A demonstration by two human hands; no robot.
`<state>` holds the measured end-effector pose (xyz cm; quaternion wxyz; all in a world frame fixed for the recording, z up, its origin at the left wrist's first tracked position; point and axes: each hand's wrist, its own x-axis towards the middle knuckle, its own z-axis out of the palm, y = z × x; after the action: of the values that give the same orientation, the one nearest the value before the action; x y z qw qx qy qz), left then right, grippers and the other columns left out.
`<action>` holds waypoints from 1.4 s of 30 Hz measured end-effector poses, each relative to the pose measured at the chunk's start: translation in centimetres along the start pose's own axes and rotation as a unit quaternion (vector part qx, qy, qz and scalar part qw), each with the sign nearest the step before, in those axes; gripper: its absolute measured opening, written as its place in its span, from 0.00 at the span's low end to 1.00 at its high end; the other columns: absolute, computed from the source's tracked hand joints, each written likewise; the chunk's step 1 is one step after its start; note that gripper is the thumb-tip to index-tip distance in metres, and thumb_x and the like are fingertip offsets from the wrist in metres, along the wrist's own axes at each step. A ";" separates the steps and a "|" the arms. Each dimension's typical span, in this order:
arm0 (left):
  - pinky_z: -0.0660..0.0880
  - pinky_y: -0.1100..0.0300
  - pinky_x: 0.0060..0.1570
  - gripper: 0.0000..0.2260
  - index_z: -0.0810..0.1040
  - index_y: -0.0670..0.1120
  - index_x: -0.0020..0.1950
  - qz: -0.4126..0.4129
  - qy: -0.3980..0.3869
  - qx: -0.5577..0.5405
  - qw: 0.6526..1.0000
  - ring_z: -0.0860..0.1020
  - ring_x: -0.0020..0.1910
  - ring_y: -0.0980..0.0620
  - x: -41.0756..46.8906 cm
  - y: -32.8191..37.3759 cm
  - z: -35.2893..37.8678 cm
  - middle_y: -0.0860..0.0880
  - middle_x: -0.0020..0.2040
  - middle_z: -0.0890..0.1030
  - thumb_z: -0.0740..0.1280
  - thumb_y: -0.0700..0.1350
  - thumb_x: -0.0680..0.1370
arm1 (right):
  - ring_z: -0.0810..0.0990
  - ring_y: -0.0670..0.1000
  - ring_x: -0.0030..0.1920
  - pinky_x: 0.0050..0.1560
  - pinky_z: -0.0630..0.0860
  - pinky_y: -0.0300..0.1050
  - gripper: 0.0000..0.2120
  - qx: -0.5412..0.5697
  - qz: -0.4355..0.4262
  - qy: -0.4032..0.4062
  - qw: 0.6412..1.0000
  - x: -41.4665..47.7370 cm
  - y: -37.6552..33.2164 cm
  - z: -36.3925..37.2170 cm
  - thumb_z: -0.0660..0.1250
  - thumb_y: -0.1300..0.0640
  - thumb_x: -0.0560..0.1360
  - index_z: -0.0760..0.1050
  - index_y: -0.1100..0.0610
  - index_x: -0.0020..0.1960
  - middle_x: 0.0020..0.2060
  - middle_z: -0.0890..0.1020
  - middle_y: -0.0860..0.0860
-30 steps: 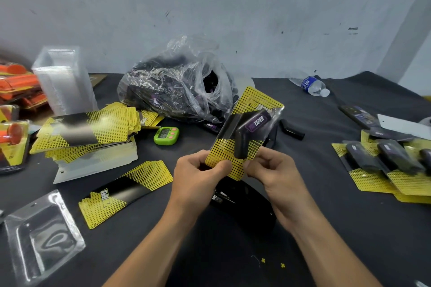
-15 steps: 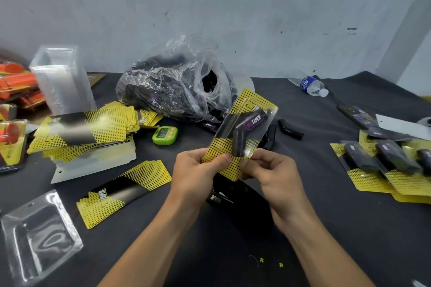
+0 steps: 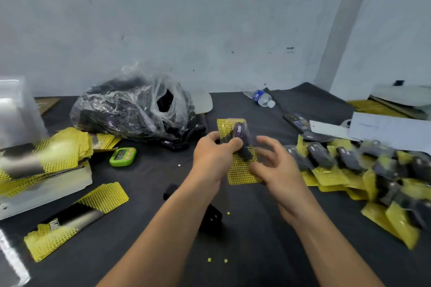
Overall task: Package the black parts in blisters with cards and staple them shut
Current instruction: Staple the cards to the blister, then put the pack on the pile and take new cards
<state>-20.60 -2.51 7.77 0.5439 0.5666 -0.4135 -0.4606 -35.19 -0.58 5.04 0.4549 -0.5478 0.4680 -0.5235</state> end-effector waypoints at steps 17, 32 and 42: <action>0.81 0.53 0.57 0.19 0.83 0.49 0.60 -0.121 -0.042 -0.073 0.989 0.83 0.53 0.48 3.5 -5.2 17.9 0.48 0.54 0.86 0.73 0.32 0.73 | 0.77 0.46 0.44 0.45 0.72 0.42 0.08 -0.430 -0.002 0.254 0.866 3.7 3.8 -13.8 0.67 0.59 0.79 0.83 0.48 0.52 0.48 0.84 0.46; 0.80 0.66 0.48 0.10 0.88 0.46 0.47 0.175 -0.033 0.215 0.960 0.84 0.40 0.62 2.8 -2.0 8.1 0.55 0.40 0.87 0.67 0.36 0.79 | 0.79 0.47 0.46 0.44 0.70 0.28 0.15 -0.317 -0.097 0.126 0.935 2.9 2.2 -3.1 0.65 0.64 0.76 0.82 0.47 0.55 0.44 0.83 0.44; 0.57 0.59 0.29 0.23 0.76 0.51 0.29 0.136 0.367 0.361 0.846 0.69 0.29 0.50 2.6 6.4 -13.9 0.55 0.26 0.71 0.60 0.62 0.79 | 0.81 0.41 0.30 0.37 0.78 0.42 0.19 -0.233 -0.146 -0.159 0.948 4.0 -5.5 17.6 0.63 0.67 0.76 0.79 0.47 0.33 0.28 0.82 0.43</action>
<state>-6.24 -2.17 13.78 0.4700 0.7888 -0.3940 0.0416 -17.34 -3.56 10.39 0.3016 -0.7768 0.4132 -0.3672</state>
